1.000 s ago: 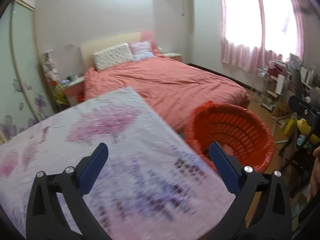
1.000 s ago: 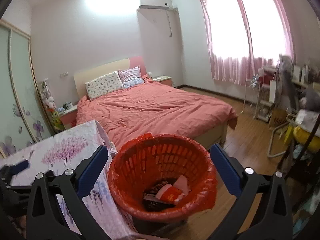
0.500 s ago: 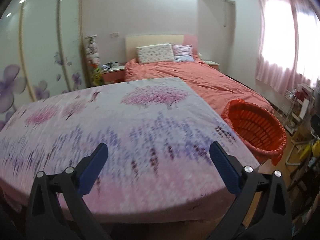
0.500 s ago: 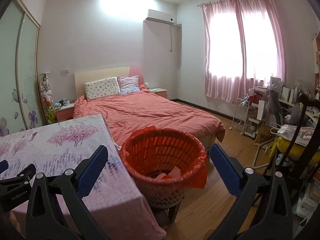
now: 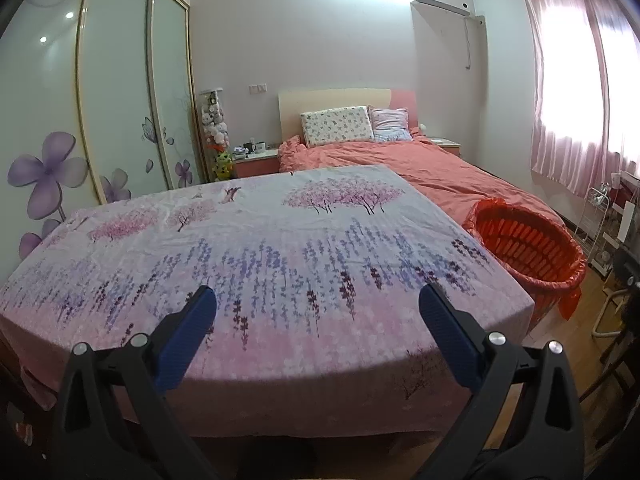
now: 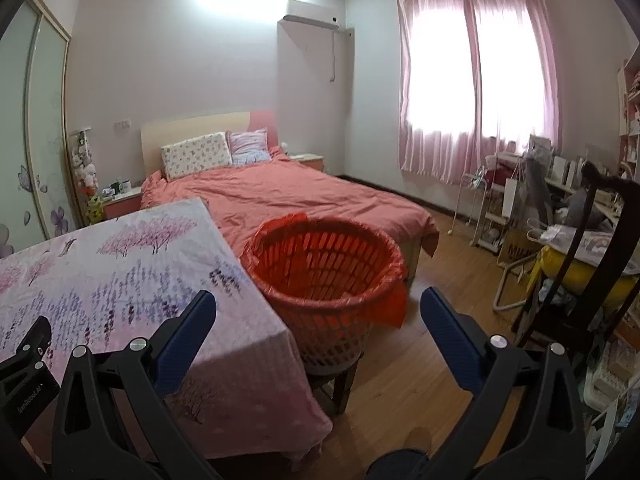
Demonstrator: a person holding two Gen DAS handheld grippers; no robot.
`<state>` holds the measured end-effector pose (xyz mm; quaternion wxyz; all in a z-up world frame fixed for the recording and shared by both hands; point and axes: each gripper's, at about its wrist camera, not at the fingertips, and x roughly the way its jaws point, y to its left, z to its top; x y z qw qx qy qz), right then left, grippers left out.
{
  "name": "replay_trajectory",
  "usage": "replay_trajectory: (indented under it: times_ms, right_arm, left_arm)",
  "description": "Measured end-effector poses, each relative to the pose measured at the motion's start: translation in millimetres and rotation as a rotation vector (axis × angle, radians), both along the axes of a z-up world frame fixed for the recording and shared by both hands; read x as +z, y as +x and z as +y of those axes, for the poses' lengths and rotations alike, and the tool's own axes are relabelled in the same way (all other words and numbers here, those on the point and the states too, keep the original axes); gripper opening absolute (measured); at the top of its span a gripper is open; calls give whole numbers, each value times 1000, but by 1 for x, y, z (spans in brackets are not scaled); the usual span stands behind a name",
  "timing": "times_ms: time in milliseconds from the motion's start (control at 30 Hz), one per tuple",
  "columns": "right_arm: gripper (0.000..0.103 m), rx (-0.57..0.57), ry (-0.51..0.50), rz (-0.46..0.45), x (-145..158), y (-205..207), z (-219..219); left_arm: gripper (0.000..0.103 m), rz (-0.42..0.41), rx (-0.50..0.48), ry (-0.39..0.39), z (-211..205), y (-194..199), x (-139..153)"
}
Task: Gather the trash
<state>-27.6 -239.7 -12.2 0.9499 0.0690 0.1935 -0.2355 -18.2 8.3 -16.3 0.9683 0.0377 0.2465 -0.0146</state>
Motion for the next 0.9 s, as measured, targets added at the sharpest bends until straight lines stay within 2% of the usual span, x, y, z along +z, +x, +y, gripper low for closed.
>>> replay_trajectory:
  times_ms: [500,900]
  right_arm:
    - [101,-24,-27,46,-10,-5,15]
    - [101,-36,-21,73,-12,-5,12]
  left_arm:
    - [99,61,18,-75,9,4,-4]
    - [99,85,12,-96,9,6,-5]
